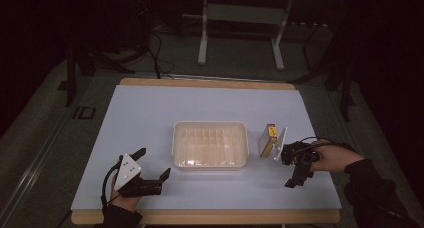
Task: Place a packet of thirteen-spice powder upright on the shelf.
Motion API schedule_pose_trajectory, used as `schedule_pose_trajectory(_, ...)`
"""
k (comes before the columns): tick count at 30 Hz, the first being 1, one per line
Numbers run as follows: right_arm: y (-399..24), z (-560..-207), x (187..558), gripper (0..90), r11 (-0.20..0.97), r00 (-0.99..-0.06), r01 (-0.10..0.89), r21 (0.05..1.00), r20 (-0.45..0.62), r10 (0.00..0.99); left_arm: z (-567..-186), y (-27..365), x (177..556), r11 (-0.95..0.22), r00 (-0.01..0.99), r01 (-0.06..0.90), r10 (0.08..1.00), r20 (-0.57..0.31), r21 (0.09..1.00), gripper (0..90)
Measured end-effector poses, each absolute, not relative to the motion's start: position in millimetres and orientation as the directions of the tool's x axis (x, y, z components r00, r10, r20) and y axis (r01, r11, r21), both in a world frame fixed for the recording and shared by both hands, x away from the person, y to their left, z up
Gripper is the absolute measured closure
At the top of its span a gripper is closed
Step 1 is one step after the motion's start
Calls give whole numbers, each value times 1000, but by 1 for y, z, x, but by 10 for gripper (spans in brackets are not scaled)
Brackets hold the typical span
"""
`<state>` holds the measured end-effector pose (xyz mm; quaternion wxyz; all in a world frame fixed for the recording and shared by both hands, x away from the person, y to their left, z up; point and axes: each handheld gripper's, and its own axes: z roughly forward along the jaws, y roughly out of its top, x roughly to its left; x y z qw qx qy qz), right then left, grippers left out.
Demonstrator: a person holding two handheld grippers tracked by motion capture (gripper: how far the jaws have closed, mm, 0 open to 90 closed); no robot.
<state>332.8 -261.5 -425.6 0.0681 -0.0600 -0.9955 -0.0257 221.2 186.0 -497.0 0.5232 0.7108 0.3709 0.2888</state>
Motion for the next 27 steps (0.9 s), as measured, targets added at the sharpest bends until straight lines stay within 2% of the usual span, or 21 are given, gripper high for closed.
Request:
schedule_pose_trajectory(19,-240,-413,327,184,998,-985,20,53,171,11,-497,186,220,-176,564,217,826,24,960,0)
schedule_pose_trajectory(27,-234,-395,330,184,995,-986,-26,92,159,-41,-497,188,218,-178,558,218,829,27,960,0)
